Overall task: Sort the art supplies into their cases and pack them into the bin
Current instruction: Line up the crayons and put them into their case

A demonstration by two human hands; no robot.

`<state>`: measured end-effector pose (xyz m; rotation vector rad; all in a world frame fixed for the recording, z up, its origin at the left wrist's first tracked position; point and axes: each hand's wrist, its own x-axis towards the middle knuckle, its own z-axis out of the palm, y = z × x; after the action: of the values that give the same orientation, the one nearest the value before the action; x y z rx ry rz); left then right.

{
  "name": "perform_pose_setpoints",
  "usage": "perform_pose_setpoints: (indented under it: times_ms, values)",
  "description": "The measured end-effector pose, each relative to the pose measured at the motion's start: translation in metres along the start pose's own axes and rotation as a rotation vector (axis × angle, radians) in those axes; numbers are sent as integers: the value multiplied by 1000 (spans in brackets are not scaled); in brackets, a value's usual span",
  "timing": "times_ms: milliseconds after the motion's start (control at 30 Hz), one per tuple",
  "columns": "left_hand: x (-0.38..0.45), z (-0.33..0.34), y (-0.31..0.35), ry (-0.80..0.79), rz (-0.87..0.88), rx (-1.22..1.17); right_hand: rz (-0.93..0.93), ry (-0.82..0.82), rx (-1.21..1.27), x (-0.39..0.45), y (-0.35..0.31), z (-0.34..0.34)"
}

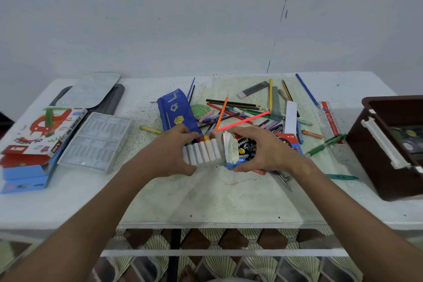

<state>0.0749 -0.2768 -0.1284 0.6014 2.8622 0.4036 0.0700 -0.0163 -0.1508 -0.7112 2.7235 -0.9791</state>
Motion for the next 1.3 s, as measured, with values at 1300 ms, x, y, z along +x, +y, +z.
perform_pose_setpoints:
  times_ms: [1300]
  values:
    - [-56, 34, -39, 42, -425, -501, 72, -22, -203, -16, 21, 6]
